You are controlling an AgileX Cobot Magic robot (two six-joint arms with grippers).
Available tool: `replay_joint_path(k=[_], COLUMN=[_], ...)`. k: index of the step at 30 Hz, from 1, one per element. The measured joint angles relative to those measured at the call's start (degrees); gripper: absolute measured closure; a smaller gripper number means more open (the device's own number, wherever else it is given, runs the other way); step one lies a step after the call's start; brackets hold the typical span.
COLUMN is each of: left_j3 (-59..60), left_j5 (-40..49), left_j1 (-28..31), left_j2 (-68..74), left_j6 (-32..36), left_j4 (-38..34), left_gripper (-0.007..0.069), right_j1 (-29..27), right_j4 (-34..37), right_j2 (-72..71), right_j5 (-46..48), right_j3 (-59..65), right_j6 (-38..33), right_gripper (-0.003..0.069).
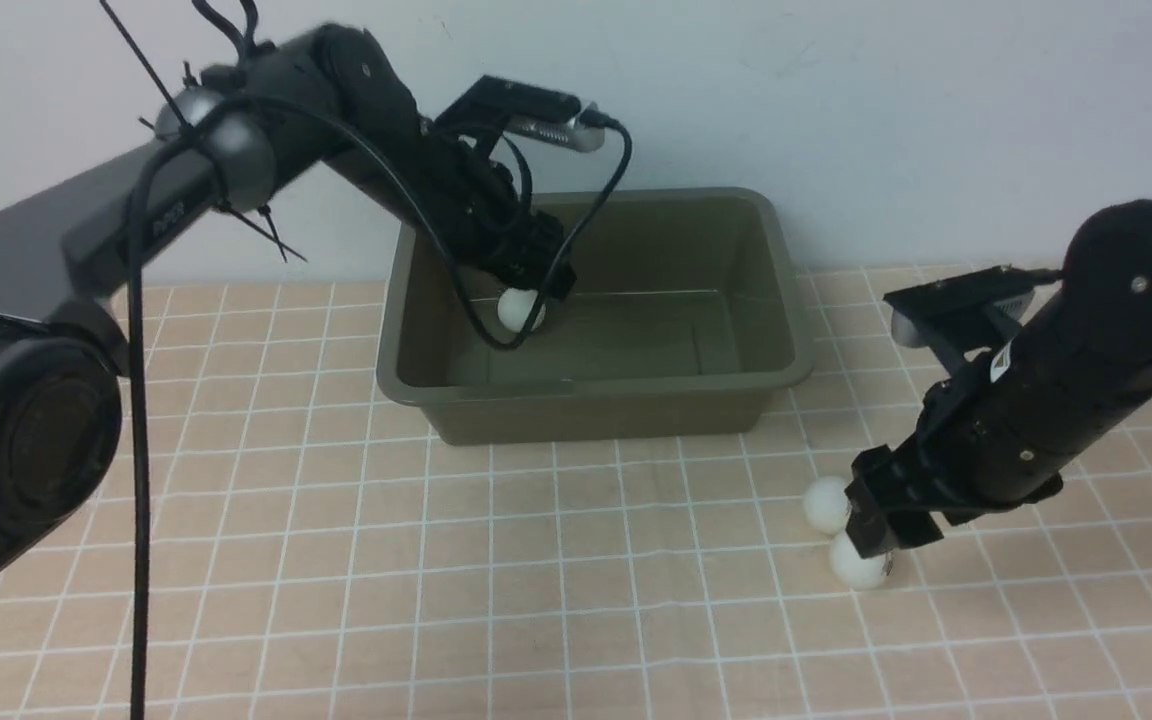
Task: Put the table tennis balls into the box on the light coffee tablecloth.
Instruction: 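Drop the ball into the bin, then reach for and grasp a ping pong ball on the table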
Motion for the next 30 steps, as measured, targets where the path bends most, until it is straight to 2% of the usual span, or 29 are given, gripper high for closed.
replay_joint_path(k=[5,10,13,18,21,23,24,30], left_j3=[-3.0,-3.5,-3.5,-3.6,-3.6,-3.6,-3.6,-3.6], left_j5=[6.0,7.2,7.8,10.7,13.2,15.4,15.9,16.2], left_j1=[0.3,0.5,0.5,0.5,0.5,0.5,0.5,0.5], left_j2=[-6.2,-14.6,-18.6,-23.2,-24.7,-26.3,-27.1,-33.7], left_j6=[0.0,1.0,1.8,2.0,2.0,2.0,2.0,2.8], left_j4=[-0.5,-0.8,-1.3,-1.7,-2.4,-3.8,-4.2,-4.2], left_gripper=[0.0361,0.0592,0.0673,0.0693,0.0693,0.0693,0.0693,0.0693], right_j1=[0.2,0.2,0.2,0.2,0.2,0.2,0.2,0.2], right_j4=[0.0,0.0,0.0,0.0,0.2,0.8,1.2,5.1], right_j2=[3.7,6.7,7.7,8.8,9.8,10.6,10.6,10.2], right_j5=[-2.8,-5.5,-6.5,-7.8,-7.8,-7.5,-7.5,-2.2], right_j3=[0.0,0.0,0.0,-0.1,-0.1,-0.1,-0.1,-0.4], right_j6=[-0.1,-0.1,-0.2,-0.4,-0.4,-0.4,-0.5,-3.4], right_gripper=[0.0118,0.0120,0.0130,0.0171,0.0217,0.0283,0.0293,0.0293])
